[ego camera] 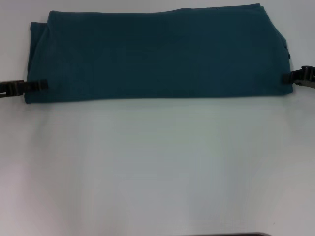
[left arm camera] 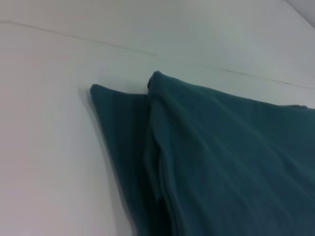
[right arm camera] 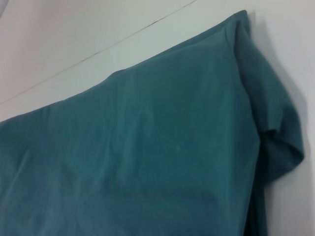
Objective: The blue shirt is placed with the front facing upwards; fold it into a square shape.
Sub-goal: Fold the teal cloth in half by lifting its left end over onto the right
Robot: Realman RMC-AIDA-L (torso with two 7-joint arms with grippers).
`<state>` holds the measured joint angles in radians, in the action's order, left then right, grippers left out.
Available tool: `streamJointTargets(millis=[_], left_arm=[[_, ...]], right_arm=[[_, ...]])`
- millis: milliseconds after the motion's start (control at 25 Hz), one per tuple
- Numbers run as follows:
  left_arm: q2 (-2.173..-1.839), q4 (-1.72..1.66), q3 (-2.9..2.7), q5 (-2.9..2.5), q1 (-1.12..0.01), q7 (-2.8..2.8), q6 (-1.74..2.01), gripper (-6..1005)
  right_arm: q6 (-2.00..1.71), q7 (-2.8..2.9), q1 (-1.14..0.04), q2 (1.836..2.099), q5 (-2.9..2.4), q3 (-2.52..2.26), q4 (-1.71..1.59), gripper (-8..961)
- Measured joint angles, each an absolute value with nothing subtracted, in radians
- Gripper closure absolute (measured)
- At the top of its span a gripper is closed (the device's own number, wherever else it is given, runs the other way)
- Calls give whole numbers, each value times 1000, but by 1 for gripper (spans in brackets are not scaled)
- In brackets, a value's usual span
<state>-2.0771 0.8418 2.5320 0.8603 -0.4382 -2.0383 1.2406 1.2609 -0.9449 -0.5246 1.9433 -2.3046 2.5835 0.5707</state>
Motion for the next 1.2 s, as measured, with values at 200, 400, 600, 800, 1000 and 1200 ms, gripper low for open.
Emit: streamJointTargets(millis=[200, 400, 600, 800, 1000, 1200], left_arm=[[-2075, 837, 2531, 839, -444, -2047, 1242, 220], [-2075, 839, 2531, 838, -445, -2047, 1242, 224], [-2082, 849, 2531, 837, -448, -2045, 1223, 227], [-2074, 825, 2527, 832, -462, -2049, 1201, 325], [-2074, 823, 2520, 824, -465, -2048, 1198, 486], [-2074, 822, 2519, 823, -467, -2049, 1198, 648]], right_arm=[[1259, -945, -525, 1943, -2306, 2582, 571, 941], [1257, -945, -525, 1943, -2307, 2583, 571, 941], [1256, -945, -525, 1943, -2306, 2581, 571, 942], [1255, -945, -525, 1943, -2305, 2580, 571, 942], [1255, -945, -525, 1943, -2304, 2579, 571, 942], [1256, -946, -525, 1943, -2304, 2581, 572, 942]])
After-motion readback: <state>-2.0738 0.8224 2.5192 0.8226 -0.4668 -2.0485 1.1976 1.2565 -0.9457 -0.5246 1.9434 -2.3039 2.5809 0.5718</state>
